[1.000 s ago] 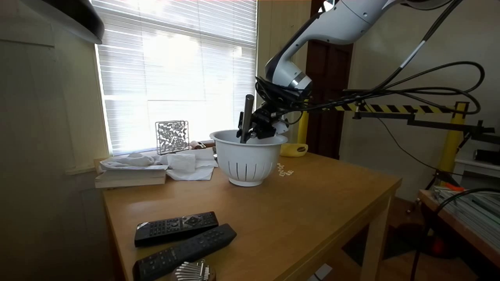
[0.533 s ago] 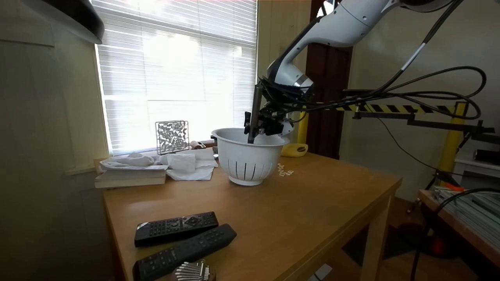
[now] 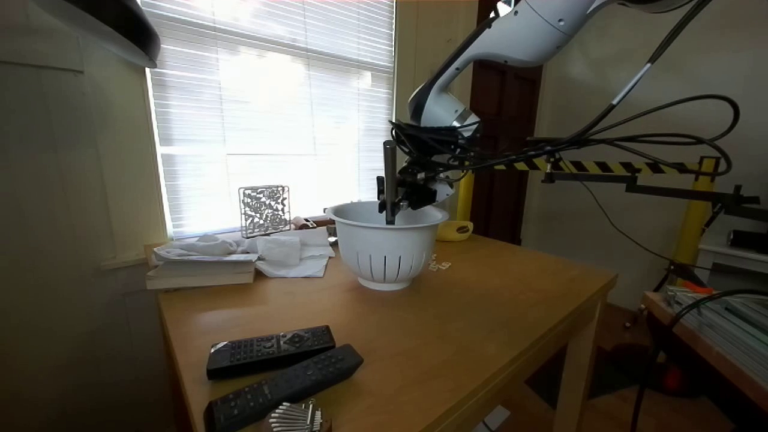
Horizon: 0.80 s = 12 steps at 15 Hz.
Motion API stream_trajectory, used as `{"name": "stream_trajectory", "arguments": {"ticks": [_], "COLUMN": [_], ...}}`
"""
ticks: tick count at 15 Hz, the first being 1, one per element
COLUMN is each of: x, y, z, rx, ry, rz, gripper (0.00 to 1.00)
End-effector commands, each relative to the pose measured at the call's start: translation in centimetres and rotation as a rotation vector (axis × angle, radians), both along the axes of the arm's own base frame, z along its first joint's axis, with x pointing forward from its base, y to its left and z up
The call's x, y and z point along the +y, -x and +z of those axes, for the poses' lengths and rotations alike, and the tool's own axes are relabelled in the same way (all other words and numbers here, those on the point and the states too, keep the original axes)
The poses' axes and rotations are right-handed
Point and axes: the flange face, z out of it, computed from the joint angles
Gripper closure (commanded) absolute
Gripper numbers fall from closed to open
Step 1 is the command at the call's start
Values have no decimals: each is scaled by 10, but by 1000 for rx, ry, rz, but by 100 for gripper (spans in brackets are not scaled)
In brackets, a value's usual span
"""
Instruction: Use the spatula to stir in the white bowl
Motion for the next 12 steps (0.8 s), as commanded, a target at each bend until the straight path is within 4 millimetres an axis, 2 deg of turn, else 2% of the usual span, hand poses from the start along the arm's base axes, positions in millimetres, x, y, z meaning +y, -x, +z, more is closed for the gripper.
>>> {"name": "stream_trajectory", "arguments": {"ticks": [1, 5, 12], "x": [-6, -5, 4], "y": [-4, -11, -7], "z": [1, -3, 3], "rx": [-8, -98, -165], "ry": [93, 159, 27], "rz": [-17, -30, -17], "gripper": [94, 94, 94]}}
